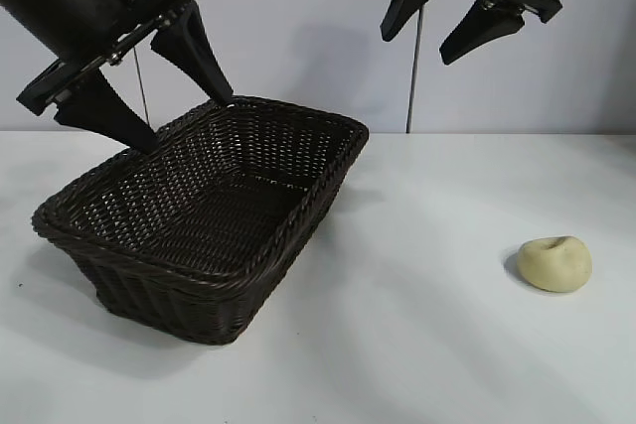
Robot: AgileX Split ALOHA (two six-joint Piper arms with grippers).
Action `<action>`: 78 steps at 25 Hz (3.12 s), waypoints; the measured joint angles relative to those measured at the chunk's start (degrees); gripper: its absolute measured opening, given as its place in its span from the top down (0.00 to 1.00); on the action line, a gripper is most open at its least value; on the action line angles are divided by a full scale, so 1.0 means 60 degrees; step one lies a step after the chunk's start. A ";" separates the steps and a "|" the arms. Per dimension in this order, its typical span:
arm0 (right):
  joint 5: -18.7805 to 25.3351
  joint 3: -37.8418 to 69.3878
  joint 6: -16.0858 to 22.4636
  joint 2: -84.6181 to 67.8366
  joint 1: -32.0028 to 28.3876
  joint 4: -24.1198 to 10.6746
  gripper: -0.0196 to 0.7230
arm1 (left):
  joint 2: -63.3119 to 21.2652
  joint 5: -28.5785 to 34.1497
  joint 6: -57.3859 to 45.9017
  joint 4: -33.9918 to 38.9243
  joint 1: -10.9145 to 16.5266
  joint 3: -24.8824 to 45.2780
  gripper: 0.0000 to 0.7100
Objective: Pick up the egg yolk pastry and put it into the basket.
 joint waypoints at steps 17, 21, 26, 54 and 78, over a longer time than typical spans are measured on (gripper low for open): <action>0.0000 0.0000 0.0000 0.0000 0.0000 0.0000 0.31 | 0.0000 0.0000 0.0000 0.0000 0.0000 0.0000 0.19; 0.0000 0.0000 0.0000 0.0000 0.0000 0.0000 0.31 | 0.0000 0.0000 0.0000 0.0000 0.0000 0.0000 0.19; 0.0000 0.0000 0.0000 0.0000 0.0000 0.0000 0.31 | 0.0000 0.0000 0.0000 0.0000 0.0000 0.0000 0.19; 0.0137 0.0000 0.0000 0.0000 0.0000 -0.0008 0.31 | -0.2004 0.0691 -0.4418 0.1503 0.0000 0.0000 0.19; 0.0228 0.0000 0.0000 0.0000 0.0000 -0.0184 0.31 | -0.3106 -0.2419 -0.9396 0.1711 -0.0779 0.4478 0.19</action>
